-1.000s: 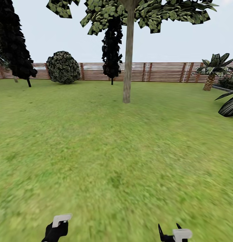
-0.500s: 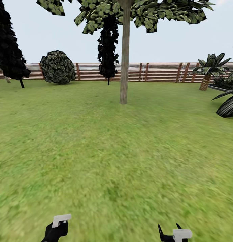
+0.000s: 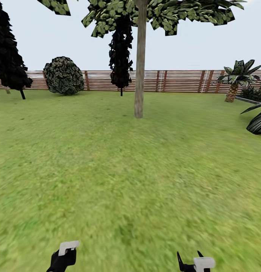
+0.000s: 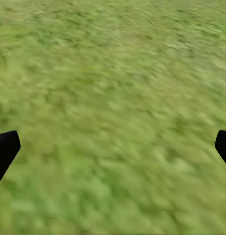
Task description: In the garden, pick up the pesticide atomizer on the floor and spray pesticide onto both trees until each tree trunk is fully covered.
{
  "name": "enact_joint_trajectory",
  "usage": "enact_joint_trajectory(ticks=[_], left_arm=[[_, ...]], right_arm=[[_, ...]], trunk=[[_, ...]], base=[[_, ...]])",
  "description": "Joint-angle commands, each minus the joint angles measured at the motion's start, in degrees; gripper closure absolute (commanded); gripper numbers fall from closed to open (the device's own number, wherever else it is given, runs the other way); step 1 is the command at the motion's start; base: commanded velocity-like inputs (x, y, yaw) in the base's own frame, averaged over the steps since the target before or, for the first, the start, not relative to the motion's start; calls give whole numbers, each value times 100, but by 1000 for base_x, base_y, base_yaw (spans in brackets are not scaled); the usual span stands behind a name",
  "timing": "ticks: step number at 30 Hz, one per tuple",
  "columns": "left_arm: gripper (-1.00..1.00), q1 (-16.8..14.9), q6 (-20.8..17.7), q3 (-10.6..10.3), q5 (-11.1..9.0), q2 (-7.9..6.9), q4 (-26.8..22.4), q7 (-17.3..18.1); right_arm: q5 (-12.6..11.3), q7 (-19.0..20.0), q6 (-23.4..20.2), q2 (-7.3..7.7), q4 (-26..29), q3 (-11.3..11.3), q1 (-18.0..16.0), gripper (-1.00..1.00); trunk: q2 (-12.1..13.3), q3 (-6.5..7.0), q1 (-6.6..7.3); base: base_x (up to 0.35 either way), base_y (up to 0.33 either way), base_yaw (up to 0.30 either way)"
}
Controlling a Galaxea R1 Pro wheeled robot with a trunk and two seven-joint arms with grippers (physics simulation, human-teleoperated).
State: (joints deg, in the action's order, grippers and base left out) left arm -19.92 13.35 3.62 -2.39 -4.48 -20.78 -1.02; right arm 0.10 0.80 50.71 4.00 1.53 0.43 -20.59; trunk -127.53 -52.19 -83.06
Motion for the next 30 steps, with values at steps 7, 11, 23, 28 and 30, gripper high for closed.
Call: enact_joint_trajectory(ticks=[7, 11, 23, 28, 30], left_arm=[[100, -3, 19, -1, -24, 0, 4, -4], [100, -3, 19, -1, -24, 0, 4, -4], [100, -3, 19, -1, -24, 0, 4, -4], [100, -3, 19, -1, -24, 0, 4, -4], [100, -3, 19, -1, -24, 0, 4, -4]], right_arm=[[-1, 8, 14, 4, -4, 1, -1, -100], [-1, 8, 15, 0, -4, 1, -3, -100], [-1, 8, 17, 3, -4, 1, -5, -100], [-1, 8, 17, 4, -4, 1, -4, -100], [-1, 8, 17, 2, -4, 1, -1, -100]], trunk=[[-2, -5, -2], [-2, -5, -2], [-2, -5, -2], [-2, -5, -2], [-2, -5, -2]], base=[[339, 0, 0], [339, 0, 0], [339, 0, 0], [339, 0, 0], [339, 0, 0]])
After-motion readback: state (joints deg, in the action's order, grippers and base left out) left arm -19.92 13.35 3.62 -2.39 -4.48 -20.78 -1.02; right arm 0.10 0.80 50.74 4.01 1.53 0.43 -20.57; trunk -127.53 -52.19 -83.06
